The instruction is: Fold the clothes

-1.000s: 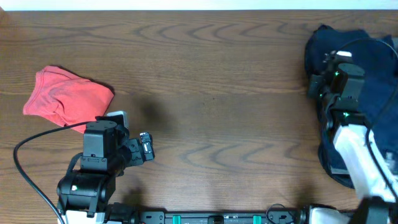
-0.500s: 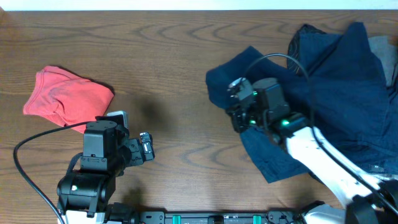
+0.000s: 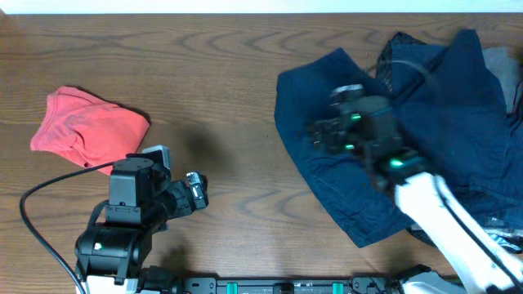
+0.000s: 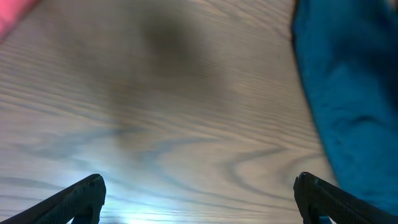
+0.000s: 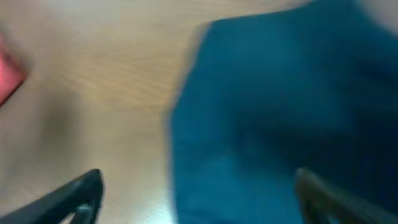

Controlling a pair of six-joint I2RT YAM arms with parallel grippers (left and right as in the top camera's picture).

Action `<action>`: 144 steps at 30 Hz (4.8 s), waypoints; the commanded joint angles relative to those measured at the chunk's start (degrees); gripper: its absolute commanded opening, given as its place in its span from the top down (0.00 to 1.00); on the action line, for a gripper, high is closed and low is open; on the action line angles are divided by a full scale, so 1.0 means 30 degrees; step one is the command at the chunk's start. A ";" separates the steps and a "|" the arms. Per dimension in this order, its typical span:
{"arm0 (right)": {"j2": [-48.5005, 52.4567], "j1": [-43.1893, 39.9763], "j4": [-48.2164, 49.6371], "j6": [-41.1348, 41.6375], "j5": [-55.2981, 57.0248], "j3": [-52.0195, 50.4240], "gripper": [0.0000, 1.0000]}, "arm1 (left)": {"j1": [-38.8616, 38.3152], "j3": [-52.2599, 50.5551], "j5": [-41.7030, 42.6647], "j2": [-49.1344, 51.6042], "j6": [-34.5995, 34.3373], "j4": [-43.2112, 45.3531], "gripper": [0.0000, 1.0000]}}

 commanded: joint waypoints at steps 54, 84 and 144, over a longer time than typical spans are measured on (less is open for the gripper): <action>-0.3971 -0.9173 -1.1621 0.2208 0.5115 0.0240 0.01 | -1.3602 -0.0765 0.1035 1.9649 -1.2837 2.3270 0.94; -0.3971 -0.9187 -1.1635 0.2011 0.5231 0.0240 0.01 | -0.0219 -0.0240 0.7366 1.1978 -0.5391 0.4707 0.02; -0.3971 -0.9187 -1.1846 0.1872 0.5217 0.0240 0.01 | 0.3759 0.6390 0.0000 1.8345 -0.3861 1.0513 0.02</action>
